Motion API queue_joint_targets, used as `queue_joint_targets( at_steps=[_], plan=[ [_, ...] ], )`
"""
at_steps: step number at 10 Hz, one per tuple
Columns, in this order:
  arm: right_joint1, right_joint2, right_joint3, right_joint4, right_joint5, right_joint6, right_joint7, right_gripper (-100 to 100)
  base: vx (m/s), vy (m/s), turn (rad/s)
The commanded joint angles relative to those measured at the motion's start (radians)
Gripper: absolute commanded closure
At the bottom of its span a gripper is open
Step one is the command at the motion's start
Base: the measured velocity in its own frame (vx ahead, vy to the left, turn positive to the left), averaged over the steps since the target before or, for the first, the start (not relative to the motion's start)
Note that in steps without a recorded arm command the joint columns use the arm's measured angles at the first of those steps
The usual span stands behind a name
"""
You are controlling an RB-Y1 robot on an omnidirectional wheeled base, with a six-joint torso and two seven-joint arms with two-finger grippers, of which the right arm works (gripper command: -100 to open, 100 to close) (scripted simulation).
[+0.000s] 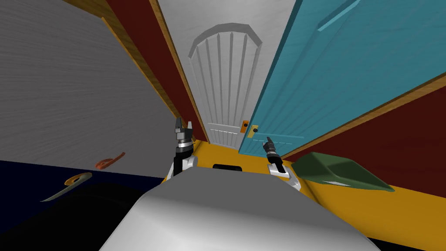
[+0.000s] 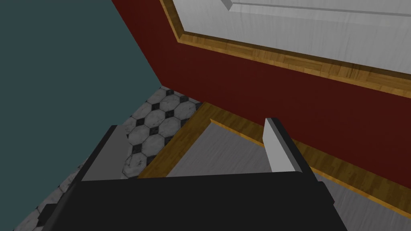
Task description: Pull the door open
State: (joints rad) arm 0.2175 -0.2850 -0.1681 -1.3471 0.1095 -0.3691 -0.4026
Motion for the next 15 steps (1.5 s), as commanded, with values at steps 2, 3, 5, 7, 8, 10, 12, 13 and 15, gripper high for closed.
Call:
queue_joint_targets(
  at_steps=[2,3,5,7,8,10,12,13,15],
  plan=[
    [-0.003,0.003,-0.012,0.006,-0.003,0.007,0.011,-100,0.152,-0.082,0.02],
    [-0.012,0.006,-0.01,0.008,-0.003,0.006,0.013,-100,0.202,0.002,0.056],
    [-0.033,0.014,0.001,0.007,-0.001,0.003,0.016,-100,0.205,0.044,0.1],
    [-0.036,0.019,0.004,0.004,0.0,0.004,0.019,-100,0.155,0.045,0.071],
    [-0.036,0.019,0.004,0.004,0.0,0.004,0.019,100,-0.01,-0.002,-0.02],
    [-0.036,0.019,0.004,0.004,0.0,0.004,0.019,100,-0.03,-0.01,0.012],
    [-0.036,0.019,0.004,0.004,0.0,0.004,0.019,100,-0.016,0.0,-0.002],
    [-0.036,0.019,0.004,0.004,0.0,0.004,0.019,100,0.0,0.0,0.0],
    [-0.017,0.006,0.004,0.005,0.0,0.0,0.01,100,-0.133,-0.043,0.025]
  ],
)
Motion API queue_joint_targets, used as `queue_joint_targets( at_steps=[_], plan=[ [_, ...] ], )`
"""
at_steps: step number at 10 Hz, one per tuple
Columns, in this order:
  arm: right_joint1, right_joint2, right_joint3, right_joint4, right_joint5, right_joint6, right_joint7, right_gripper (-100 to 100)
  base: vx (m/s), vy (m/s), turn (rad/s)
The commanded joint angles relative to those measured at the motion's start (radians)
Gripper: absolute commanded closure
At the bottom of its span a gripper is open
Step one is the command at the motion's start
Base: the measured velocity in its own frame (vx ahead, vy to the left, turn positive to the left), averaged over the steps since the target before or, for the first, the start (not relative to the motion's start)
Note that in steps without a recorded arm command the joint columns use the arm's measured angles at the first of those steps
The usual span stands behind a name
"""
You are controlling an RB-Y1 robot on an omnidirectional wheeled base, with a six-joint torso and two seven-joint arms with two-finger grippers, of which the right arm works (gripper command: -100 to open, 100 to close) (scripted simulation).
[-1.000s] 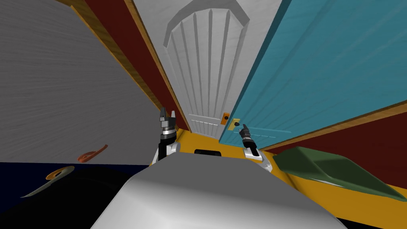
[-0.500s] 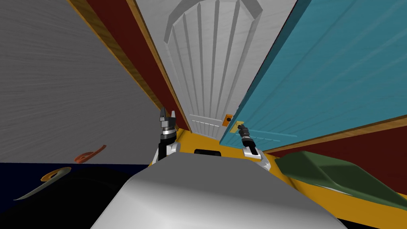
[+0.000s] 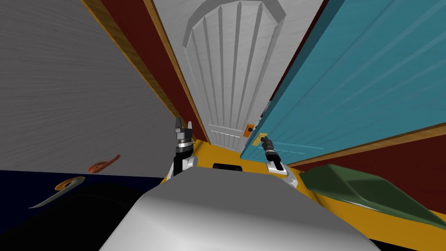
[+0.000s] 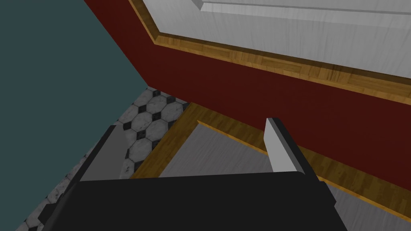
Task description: Pull the door open
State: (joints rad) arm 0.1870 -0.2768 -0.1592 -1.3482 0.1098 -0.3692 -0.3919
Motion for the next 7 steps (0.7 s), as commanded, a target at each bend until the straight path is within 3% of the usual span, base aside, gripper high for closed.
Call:
queue_joint_targets(
  at_steps=[1,4,7],
  plan=[
    [0.022,-0.01,-0.002,0.004,0.0,-0.004,-0.008,100,-0.177,-0.018,0.036],
    [0.049,-0.043,0.024,-0.011,0.003,-0.026,-0.044,100,-0.227,-0.07,0.11],
    [0.073,-0.084,0.07,-0.038,0.01,-0.058,-0.092,100,-0.233,-0.119,0.224]
  ],
)
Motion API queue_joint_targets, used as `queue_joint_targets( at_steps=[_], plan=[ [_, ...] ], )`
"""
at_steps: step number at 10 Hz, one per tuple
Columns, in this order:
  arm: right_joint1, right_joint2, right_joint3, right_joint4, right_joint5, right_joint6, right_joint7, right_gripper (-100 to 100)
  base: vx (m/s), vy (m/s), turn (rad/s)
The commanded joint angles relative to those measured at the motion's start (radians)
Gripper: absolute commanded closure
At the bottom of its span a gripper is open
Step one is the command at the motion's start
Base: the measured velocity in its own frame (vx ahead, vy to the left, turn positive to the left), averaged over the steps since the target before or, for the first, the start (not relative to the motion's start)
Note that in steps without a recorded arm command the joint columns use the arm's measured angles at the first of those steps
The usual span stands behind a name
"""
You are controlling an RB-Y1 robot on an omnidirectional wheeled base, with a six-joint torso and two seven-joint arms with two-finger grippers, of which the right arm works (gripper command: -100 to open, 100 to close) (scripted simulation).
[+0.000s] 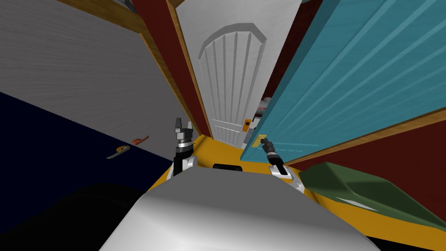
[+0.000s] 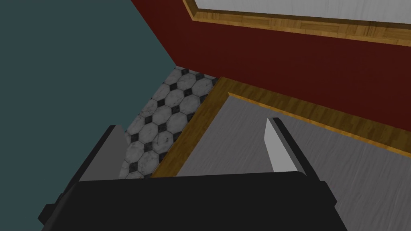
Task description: Pull the door open
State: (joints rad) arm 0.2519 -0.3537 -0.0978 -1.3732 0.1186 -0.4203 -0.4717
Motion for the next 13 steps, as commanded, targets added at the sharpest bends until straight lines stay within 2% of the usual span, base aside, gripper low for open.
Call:
queue_joint_targets(
  at_steps=[1,2,3,5,10,11,12,13],
  plan=[
    [0.015,-0.019,0.025,-0.022,0.003,-0.017,-0.027,100,-0.179,-0.095,0.205],
    [0.009,-0.016,0.012,-0.007,0.001,-0.011,-0.016,100,-0.079,-0.048,0.052],
    [0.03,-0.035,0.025,-0.014,0.005,-0.037,-0.038,100,-0.113,-0.068,0.121],
    [0.045,-0.052,0.032,-0.019,0.007,-0.059,-0.054,100,-0.188,-0.089,0.141],
    [0.106,-0.115,0.061,-0.037,0.017,-0.14,-0.116,100,-0.211,-0.092,0.134],
    [0.115,-0.124,0.065,-0.04,0.018,-0.152,-0.125,100,-0.226,-0.078,0.12],
    [0.108,-0.118,0.059,-0.036,0.017,-0.143,-0.116,100,-0.101,-0.033,0.015],
    [0.124,-0.134,0.065,-0.03,0.021,-0.172,-0.131,100,-0.164,-0.073,0.144]
  ],
)
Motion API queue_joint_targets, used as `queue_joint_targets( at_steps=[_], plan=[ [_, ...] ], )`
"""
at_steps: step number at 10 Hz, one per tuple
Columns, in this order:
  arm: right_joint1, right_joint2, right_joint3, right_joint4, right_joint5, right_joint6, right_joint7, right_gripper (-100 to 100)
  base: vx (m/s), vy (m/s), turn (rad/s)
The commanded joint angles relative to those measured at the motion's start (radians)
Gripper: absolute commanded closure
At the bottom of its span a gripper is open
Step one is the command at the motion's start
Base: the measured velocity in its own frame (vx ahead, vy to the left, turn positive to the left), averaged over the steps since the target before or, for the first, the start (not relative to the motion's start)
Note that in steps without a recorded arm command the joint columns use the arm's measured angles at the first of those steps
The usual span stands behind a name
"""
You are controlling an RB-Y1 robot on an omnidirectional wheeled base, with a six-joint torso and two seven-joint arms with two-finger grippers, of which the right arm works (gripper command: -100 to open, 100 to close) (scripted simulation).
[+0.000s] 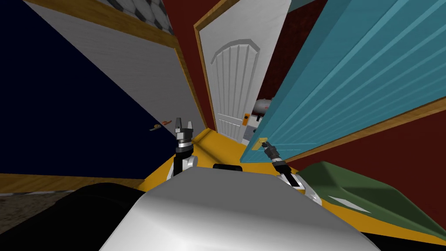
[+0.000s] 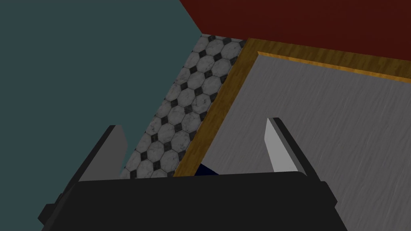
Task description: Pull the door open
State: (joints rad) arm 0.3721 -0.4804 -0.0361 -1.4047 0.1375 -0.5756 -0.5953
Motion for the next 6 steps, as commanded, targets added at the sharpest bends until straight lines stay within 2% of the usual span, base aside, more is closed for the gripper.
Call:
queue_joint_targets(
  at_steps=[1,6],
  plan=[
    [0.011,-0.016,0.005,0.003,0.004,-0.031,-0.015,100,-0.246,-0.111,0.21],
    [0.047,-0.062,0.015,0.013,0.012,-0.112,-0.055,100,-0.216,-0.089,0.123]
  ],
)
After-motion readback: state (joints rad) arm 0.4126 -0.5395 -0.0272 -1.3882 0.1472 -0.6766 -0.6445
